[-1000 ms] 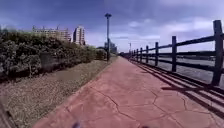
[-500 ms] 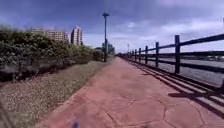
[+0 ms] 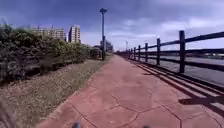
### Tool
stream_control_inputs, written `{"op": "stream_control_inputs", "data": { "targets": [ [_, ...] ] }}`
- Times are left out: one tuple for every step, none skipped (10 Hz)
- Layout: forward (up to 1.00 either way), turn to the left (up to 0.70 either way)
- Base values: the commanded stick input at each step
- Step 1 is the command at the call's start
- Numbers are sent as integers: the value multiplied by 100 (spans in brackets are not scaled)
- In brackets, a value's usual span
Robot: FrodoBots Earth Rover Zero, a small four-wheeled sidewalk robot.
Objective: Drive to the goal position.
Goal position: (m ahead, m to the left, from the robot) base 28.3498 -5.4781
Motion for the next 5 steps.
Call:
{"op": "stream_control_inputs", "data": {
  "targets": [
    [70, -35],
    [70, -35],
    [70, -35],
    [70, -21],
    [70, -2]
  ]
}}
